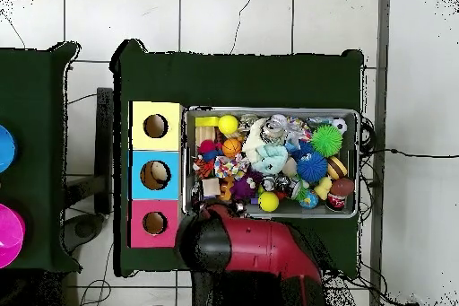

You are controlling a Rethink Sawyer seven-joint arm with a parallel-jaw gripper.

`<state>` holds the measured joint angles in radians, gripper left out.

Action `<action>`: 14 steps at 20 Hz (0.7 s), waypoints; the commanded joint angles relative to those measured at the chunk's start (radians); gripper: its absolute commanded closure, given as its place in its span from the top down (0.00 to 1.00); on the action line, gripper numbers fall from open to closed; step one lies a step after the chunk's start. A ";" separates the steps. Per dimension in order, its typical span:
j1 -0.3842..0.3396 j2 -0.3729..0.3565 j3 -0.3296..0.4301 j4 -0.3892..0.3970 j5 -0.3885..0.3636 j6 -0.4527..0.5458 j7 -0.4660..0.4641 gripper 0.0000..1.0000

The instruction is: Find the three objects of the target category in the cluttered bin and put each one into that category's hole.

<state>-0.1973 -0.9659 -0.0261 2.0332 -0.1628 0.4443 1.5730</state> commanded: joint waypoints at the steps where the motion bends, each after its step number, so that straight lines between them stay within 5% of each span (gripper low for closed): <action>1: -0.061 0.089 0.014 -0.153 -0.048 0.018 0.061 1.00; 14: -0.159 0.094 0.070 -0.229 -0.060 0.076 -0.032 1.00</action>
<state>-0.3079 -0.9052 -0.0251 1.8997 -0.1667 0.4445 1.5730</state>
